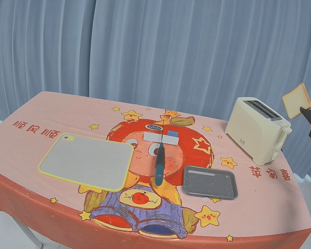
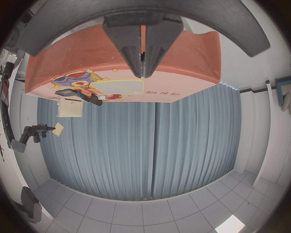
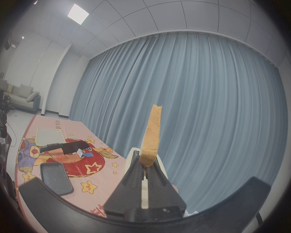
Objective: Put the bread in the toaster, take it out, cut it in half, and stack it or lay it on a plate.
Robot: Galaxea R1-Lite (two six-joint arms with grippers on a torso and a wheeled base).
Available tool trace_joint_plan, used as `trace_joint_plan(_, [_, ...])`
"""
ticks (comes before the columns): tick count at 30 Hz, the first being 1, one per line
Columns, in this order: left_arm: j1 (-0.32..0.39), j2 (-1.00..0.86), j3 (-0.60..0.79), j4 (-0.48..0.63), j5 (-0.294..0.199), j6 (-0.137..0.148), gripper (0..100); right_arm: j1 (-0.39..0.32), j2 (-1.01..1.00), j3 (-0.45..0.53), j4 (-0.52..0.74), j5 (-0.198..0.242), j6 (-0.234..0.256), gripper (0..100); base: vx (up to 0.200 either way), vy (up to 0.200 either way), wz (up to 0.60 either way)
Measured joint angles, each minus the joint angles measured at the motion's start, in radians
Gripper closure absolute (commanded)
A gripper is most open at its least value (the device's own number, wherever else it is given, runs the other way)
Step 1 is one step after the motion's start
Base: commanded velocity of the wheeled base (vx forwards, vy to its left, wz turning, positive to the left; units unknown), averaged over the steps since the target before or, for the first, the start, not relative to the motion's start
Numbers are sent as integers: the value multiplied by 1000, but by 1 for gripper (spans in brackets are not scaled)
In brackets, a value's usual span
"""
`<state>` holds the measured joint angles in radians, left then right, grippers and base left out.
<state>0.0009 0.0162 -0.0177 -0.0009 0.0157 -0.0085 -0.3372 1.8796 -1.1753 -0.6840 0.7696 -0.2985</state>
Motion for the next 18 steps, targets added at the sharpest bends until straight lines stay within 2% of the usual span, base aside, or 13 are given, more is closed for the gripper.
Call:
trace_joint_plan(2, [1,0,0,0,-4,0,100,4,-1,4,0,0,-1,100,0,0,0])
trace_joint_plan(11, [0,0,0,0,-5,1,100,21,-5,13,0,0,-2,100,200,0,0])
trace_joint_plan(14, [0,0,0,0,-5,2,100,28,-6,17,0,0,-3,100,0,0,0])
trace_joint_plan(18, [0,0,0,0,-6,3,100,46,-6,32,0,0,-6,100,0,-200,0])
